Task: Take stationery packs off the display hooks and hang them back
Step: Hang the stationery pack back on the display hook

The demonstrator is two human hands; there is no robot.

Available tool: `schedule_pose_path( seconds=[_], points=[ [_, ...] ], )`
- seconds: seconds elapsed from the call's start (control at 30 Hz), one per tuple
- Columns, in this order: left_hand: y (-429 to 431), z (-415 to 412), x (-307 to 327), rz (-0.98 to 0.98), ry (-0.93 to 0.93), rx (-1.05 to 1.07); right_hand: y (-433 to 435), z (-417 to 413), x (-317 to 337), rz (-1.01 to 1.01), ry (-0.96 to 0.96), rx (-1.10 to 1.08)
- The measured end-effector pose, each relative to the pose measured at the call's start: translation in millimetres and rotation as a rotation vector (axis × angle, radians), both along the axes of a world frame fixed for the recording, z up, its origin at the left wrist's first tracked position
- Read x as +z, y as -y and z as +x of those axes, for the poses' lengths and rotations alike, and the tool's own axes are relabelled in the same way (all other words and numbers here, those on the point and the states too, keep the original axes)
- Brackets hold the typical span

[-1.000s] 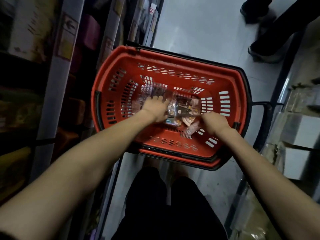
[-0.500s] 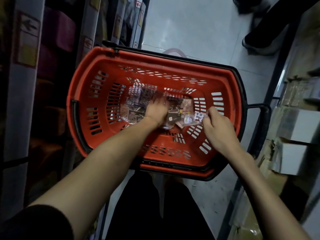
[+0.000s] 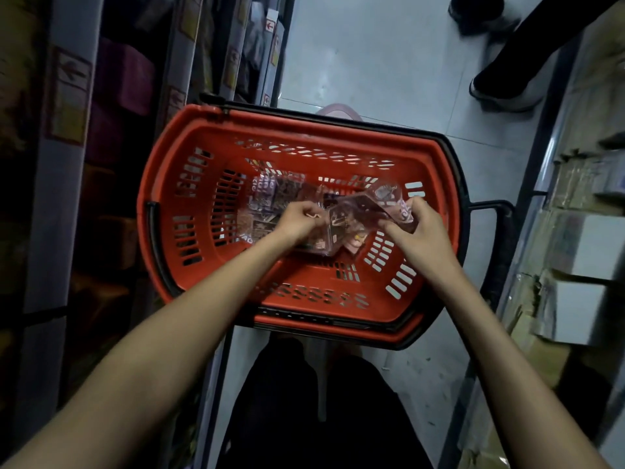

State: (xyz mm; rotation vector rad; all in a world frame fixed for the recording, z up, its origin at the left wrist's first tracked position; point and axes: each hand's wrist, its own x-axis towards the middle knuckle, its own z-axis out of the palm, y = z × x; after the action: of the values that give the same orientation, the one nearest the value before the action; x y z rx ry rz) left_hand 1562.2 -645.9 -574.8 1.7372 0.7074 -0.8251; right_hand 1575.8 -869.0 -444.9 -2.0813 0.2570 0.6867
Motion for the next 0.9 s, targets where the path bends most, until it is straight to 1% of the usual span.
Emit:
schedule_pose_path(
  seconds=[0.1, 0.17, 0.23, 0.33, 0.43, 0.5, 0.6, 0.7, 0.8, 0.9],
  points=[
    [-3, -4, 22, -0.026, 0.020, 0.167, 1, -5, 2, 0.095, 0.062, -0.043],
    [-5, -7, 41, 0.012, 0.076, 0.194, 2, -9, 8, 0.106, 0.094, -0.028],
    [-7, -11, 63, 0.069, 0.152, 0.149, 3, -13, 16, 0.072, 0.143, -0.015],
    [-13, -19, 103, 0.252, 0.262, -0.020, 7, -16, 29, 0.094, 0.191, -0.010],
    [-21, -27, 144, 0.316, 0.387, -0.156, 11, -17, 45, 0.181, 0.129, 0.008],
    [-26, -30, 172, 0.295, 0.446, -0.245, 10, -16, 57, 0.242, 0.041, 0.008],
    [-29, -34, 213, 0.245, 0.537, -0.369, 11, -16, 78, 0.319, 0.001, 0.070],
    [-25, -33, 257, 0.177, 0.611, -0.423, 11, -17, 103, 0.384, 0.031, 0.088],
    [-22, -28, 297, 0.120, 0.661, -0.457, 13, -19, 130, 0.408, 0.168, 0.084],
    [-18, -20, 329, 0.031, 0.683, -0.513, 20, -24, 158, 0.555, 0.139, 0.054]
  ],
)
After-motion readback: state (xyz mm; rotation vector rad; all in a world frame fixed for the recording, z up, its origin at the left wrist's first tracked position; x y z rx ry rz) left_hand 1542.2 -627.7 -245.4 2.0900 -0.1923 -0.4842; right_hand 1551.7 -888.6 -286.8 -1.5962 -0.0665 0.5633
